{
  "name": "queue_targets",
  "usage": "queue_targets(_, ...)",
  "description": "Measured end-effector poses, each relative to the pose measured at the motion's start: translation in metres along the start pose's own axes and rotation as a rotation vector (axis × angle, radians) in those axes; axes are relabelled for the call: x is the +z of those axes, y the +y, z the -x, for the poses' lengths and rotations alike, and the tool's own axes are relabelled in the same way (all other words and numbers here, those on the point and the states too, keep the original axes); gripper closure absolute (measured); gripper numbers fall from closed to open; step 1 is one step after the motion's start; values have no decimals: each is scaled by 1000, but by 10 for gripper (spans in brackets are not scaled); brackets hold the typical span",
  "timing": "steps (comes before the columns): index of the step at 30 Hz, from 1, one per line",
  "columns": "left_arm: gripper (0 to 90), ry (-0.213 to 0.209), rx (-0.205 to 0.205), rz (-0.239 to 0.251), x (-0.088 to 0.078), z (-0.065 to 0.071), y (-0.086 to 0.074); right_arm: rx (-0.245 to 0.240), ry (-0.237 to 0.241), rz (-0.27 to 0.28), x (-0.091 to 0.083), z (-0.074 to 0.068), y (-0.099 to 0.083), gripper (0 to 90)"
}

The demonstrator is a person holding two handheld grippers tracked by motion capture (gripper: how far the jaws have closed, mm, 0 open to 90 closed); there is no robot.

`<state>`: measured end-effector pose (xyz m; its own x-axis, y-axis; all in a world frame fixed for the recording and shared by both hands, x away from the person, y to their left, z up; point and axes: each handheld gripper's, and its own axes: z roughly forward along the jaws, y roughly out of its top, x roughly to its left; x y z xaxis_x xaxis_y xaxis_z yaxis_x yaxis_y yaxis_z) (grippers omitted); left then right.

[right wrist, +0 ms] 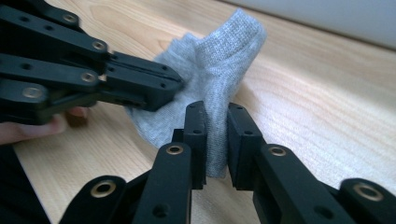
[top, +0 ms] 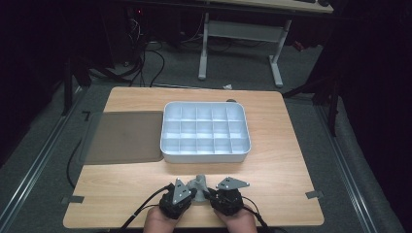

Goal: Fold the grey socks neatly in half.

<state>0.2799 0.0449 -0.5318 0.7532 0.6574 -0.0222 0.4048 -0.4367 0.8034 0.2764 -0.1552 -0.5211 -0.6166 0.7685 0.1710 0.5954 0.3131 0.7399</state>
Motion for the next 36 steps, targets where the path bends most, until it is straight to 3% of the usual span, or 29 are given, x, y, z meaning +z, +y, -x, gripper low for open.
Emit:
queue_targets(9,883,0,4,-4,1,0,0,-70,16,36,-8,-17,8,819)
queue_targets(12,883,-2,0,-4,1,-1,0,-65,10,35,-6,-14,7,809)
queue_targets(16,883,-5,-3,-3,1,-1,1,-46,8,61,-14,-6,6,716)
queue_targets(20,883,-6,-2,-4,1,-1,1,-28,-41,81,-22,4,6,662)
queue_targets(24,883,-12,-8,-4,1,-2,1,1,-102,43,-19,15,7,585)
queue_targets(28,883,-16,-12,-3,1,-3,1,0,-137,24,-12,16,5,773)
queue_targets(30,884,-17,-13,-3,1,-3,1,-9,-134,11,-7,14,5,825)
queue_targets(36,883,-23,-17,-3,1,-4,1,-44,-113,-10,2,4,5,842)
